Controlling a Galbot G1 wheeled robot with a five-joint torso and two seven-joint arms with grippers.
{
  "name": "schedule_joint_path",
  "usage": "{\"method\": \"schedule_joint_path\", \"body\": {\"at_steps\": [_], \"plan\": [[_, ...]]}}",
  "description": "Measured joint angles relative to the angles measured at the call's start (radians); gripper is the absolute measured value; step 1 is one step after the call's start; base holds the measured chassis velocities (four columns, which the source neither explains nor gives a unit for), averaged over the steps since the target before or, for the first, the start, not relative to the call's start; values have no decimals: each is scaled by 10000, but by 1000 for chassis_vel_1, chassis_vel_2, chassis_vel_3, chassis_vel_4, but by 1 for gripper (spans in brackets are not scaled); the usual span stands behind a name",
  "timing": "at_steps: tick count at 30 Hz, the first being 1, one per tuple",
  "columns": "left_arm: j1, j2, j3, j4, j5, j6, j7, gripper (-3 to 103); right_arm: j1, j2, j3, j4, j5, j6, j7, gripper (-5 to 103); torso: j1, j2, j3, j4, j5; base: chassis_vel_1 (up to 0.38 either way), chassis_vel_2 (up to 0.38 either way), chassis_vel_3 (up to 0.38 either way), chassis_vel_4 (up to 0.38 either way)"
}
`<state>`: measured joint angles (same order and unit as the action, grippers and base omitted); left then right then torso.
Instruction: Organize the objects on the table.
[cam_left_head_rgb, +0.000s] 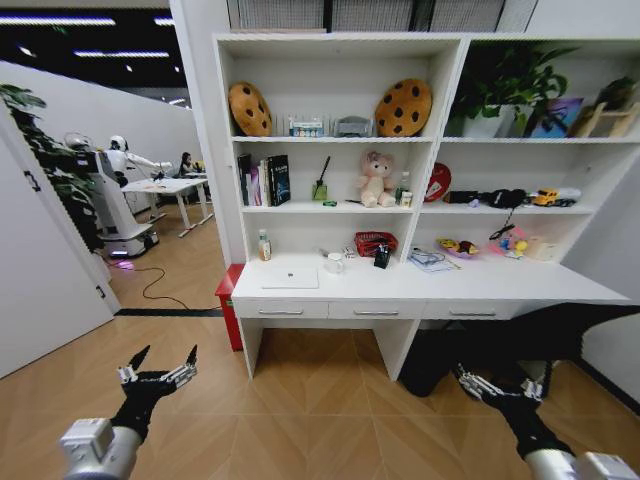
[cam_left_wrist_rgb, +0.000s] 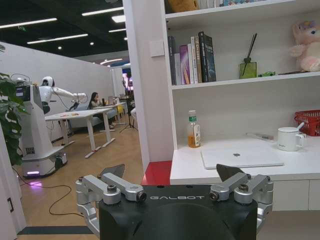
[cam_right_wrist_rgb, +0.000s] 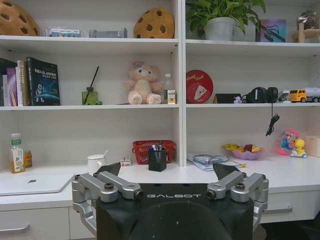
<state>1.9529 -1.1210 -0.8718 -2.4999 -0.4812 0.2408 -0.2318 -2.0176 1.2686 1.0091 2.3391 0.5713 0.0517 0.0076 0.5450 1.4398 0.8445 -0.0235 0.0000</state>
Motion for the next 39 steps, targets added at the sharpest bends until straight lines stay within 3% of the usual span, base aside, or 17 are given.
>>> {"method": "schedule_joint_path", "body": {"at_steps": [39], "plan": [[0,0,0,0,0,0,0,100,0,0,0,0,0,0,0,100,0,0,0,0,0,0,0,0,0]]}}
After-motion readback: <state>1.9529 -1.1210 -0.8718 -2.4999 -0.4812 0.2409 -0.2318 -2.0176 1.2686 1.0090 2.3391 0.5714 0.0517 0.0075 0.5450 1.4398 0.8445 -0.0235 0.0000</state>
